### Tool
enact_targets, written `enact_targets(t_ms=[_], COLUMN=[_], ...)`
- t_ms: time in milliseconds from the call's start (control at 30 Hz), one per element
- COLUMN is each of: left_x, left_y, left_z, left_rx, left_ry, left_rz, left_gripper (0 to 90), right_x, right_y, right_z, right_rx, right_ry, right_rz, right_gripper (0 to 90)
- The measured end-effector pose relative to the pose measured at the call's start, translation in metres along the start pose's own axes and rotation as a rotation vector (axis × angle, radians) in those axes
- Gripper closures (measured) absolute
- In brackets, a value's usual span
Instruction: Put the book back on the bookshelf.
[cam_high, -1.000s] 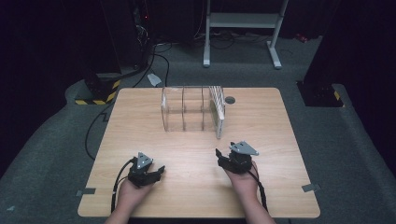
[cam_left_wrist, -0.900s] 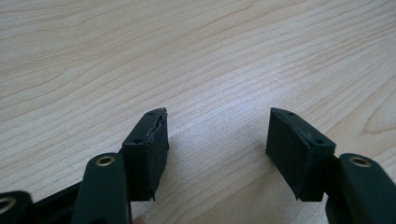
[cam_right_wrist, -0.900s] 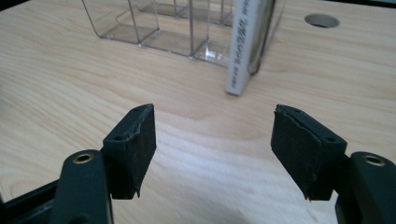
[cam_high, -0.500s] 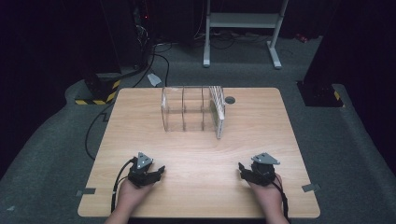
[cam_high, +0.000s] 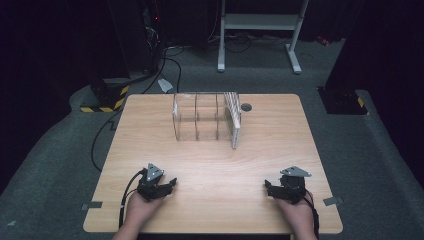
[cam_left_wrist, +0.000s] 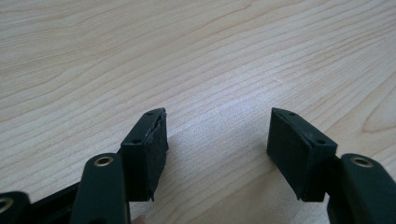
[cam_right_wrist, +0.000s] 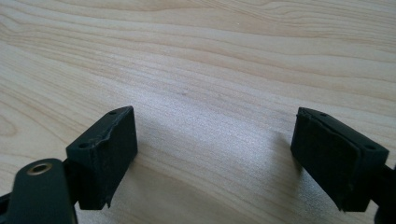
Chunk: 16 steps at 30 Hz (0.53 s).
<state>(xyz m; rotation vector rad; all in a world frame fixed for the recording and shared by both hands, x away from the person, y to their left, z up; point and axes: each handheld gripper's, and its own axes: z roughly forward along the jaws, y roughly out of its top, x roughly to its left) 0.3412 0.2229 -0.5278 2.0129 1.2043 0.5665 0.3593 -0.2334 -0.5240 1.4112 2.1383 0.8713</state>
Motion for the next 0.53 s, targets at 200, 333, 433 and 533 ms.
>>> enact_targets(t_ms=[200, 333, 433, 533], left_x=[0.0000, -0.0001, -0.0002, -0.0002], left_y=[0.0000, 0.0000, 0.0000, 0.0000], left_z=[0.0001, 0.0001, 0.0000, 0.0000], left_rx=[0.000, 0.000, 0.000, 0.000], left_ry=[-0.001, -0.004, -0.005, -0.007], left_rz=[0.000, 0.001, 0.003, 0.003], left_gripper=[37.8, 37.8, 37.8, 37.8], right_x=[0.0020, 0.0022, 0.0025, 0.0027], right_y=[0.0024, 0.0034, 0.0035, 0.0036], right_z=[0.0027, 0.0038, 0.0038, 0.0038], right_rx=[0.000, -0.001, -0.001, -0.002], right_ry=[-0.018, -0.024, -0.027, -0.030], right_rz=[0.023, 0.027, 0.028, 0.028], right_gripper=[12.9, 13.2, 13.4, 13.6])
